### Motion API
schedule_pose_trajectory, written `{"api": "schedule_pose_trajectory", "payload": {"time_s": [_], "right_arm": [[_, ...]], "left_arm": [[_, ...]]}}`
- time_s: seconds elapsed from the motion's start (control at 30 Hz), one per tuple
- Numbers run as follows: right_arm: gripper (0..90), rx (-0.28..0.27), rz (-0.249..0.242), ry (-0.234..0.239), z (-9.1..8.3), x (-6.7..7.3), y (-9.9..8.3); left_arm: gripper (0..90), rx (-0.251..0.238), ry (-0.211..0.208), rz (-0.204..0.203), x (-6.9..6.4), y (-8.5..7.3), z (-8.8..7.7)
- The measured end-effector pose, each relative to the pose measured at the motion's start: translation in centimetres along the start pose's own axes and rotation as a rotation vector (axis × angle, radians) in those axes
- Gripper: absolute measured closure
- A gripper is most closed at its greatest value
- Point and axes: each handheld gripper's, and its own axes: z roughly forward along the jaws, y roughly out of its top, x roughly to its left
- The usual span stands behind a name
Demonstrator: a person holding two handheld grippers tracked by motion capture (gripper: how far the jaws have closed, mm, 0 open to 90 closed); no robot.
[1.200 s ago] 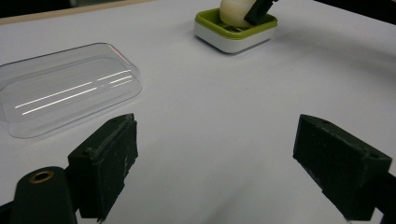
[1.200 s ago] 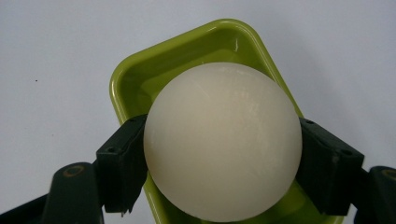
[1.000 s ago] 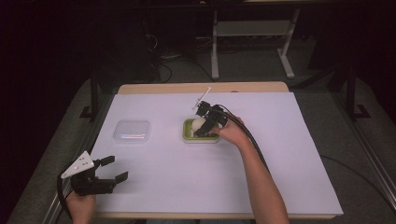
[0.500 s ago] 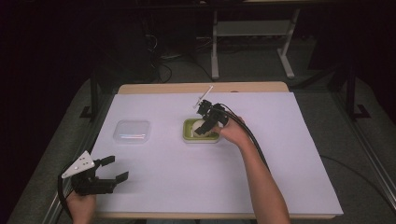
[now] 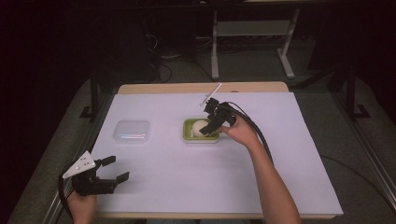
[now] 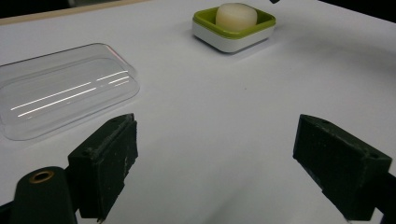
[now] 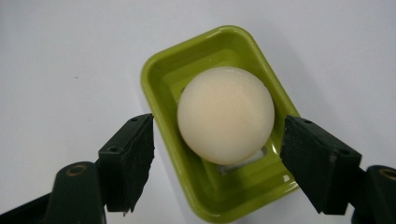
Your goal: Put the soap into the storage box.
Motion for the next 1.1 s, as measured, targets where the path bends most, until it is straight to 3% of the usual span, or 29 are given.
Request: {"api": "schedule_pose_trajectory", "payload": {"time_s": [0.13,0.57,1.1], "right_arm": [[25.6,-0.029,0.008,0.008,-0.9,0.4,-0.5],[26.0,-0.044,0.053,0.012,-2.6,1.1,-3.3],[26.7,-0.076,0.057,-0.001,-4.3,2.5,-6.9]], "left_arm": [[13.3,-0.001,-0.001,-0.001,0.0,0.0,0.0],[13.2,0.001,-0.003,0.003,-0.1,0.0,0.1],[13.2,0.008,-0.001,0.004,-0.1,0.0,0.2]]}}
